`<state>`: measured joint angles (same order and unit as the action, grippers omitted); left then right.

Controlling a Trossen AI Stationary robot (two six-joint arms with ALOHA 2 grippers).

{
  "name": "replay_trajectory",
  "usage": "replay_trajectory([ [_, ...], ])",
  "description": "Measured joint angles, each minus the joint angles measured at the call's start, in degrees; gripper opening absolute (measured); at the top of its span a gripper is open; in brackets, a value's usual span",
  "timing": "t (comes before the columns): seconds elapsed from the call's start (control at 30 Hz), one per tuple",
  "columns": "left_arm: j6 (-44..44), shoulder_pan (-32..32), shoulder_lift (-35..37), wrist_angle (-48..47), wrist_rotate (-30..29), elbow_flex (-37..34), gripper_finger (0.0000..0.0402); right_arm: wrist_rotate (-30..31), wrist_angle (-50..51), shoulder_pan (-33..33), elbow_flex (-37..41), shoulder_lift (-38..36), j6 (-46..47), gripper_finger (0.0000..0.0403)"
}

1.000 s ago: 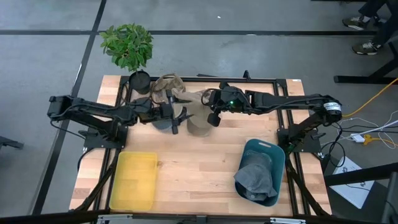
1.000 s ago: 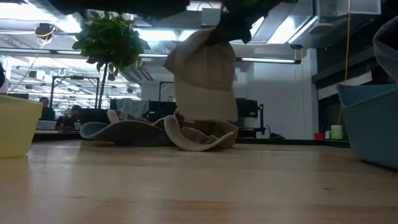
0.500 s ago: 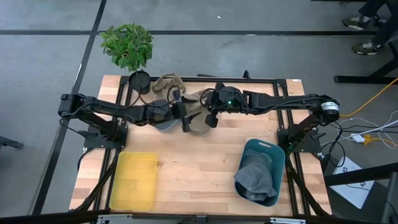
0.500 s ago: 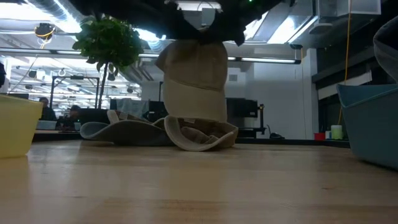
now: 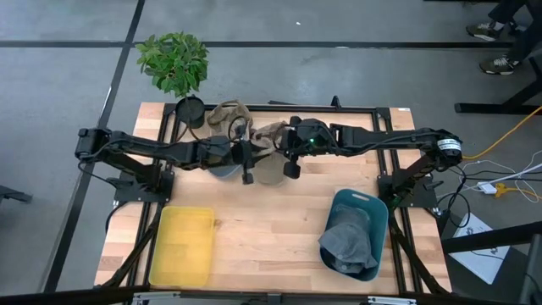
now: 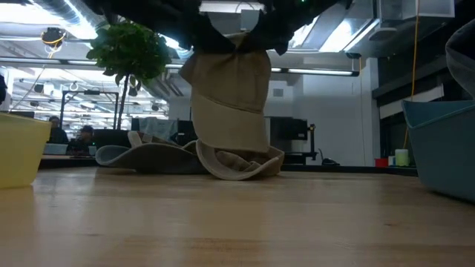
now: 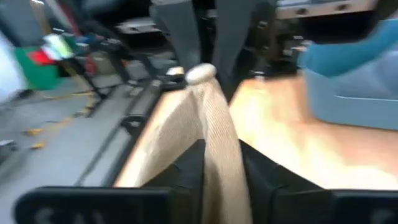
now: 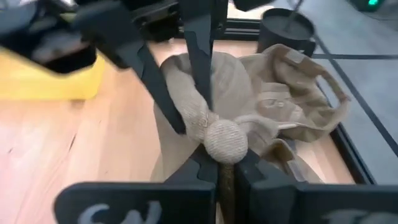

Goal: Pick & Place hat
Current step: Put the bottom brown cap into the yellow bin

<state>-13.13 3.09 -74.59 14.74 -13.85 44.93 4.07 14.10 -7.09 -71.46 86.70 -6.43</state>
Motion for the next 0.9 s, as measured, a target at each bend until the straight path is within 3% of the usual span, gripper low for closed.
replay_trajectory([
  [0.2, 4.84, 2.12, 2.20, -2.94, 15.76, 0.00, 0.0009, -6.12, 1.02, 0.00, 0.00, 0.00, -5.04, 0.0011],
  [0.47, 11.88, 5.67, 5.03, -3.33, 33.65, 0.00, 0.0005, -18.41, 2.20, 0.00, 0.00, 0.00, -11.82, 0.0045],
  [0.7, 19.05, 8.48, 6.17, -3.39, 49.96, 0.00, 0.0005, -20.14, 4.29, -0.35, 0.00, 0.00, -12.48, 0.0127],
  [0.9, 20.05, 9.09, 6.28, -2.90, 59.05, 0.00, 0.0004, -20.25, 4.32, -1.13, 0.00, 0.00, -13.66, 0.0196],
])
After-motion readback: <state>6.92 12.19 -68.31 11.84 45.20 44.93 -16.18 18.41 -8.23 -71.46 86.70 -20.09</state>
